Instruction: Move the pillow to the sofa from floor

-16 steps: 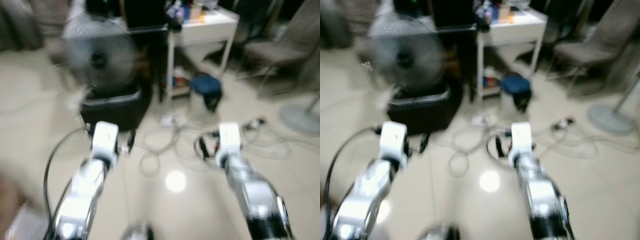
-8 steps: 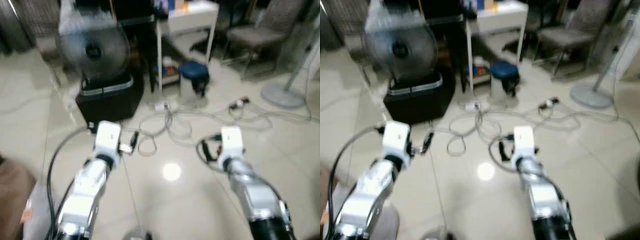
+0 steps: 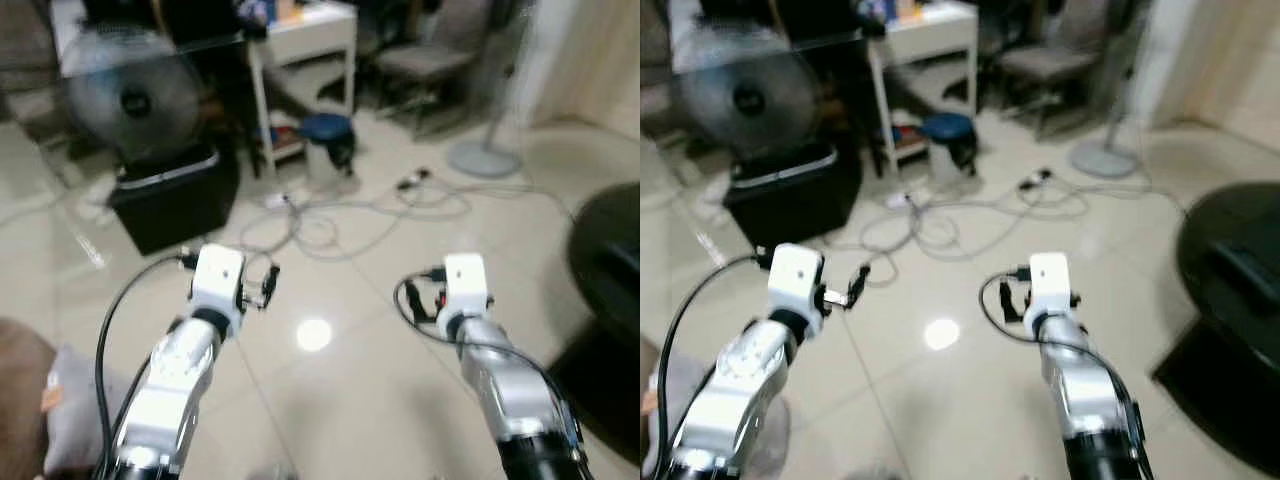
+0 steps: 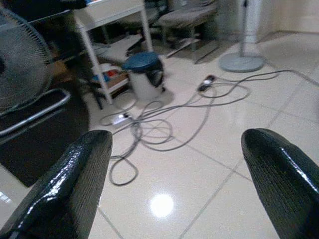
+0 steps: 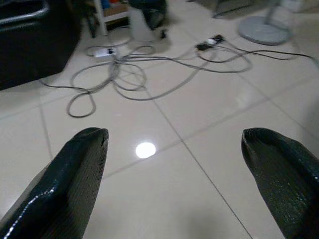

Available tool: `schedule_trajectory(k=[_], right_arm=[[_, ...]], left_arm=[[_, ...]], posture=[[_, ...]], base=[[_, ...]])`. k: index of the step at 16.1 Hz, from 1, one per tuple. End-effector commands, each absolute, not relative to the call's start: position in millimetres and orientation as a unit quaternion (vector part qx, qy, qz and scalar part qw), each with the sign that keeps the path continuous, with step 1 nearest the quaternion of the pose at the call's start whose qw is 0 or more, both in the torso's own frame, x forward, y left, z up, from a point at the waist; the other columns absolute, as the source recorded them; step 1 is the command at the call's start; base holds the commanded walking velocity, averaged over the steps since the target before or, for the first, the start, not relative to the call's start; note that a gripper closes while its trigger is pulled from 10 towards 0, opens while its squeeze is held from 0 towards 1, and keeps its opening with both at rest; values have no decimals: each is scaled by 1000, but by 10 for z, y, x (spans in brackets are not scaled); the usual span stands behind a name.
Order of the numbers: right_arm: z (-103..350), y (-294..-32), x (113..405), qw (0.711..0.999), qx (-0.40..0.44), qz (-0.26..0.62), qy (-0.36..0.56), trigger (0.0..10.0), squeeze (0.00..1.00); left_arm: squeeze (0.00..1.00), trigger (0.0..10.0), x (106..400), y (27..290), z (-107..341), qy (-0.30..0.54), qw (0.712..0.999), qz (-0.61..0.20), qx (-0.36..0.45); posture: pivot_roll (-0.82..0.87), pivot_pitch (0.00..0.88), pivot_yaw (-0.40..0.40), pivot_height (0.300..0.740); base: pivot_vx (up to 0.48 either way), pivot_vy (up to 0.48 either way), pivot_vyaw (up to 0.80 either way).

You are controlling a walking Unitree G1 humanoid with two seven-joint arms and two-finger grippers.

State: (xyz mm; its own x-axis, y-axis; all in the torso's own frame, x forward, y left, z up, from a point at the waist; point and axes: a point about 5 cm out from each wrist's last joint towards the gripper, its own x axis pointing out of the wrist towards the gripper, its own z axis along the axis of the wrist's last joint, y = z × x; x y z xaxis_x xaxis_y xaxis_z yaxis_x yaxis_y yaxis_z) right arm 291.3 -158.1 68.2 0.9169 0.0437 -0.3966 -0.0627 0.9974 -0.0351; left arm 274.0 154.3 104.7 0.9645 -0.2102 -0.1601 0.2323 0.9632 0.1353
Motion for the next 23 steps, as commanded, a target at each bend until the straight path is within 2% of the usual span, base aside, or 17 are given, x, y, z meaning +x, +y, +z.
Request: schedule_trajectory(k=[1, 17, 23], right_arm=[[704, -1547, 2926, 980, -21, 30, 197, 10000, 0], [728, -1516, 2965, 983, -19, 38, 179, 10000, 0], [810, -1508, 2983, 990, -56, 56, 115, 10000, 0]], left_arm=[[0, 10000, 2757, 1572, 1072, 68, 988, -110, 87], [0, 10000, 2764, 1587, 1074, 53, 988, -102, 99], [0, 10000, 2745, 1646, 1146, -8, 990, -81, 112]], posture=[[30, 0, 30, 740], [43, 0, 21, 740], [47, 0, 13, 740]], base=[[-356, 0, 0], [-351, 0, 0], [0, 0, 0]])
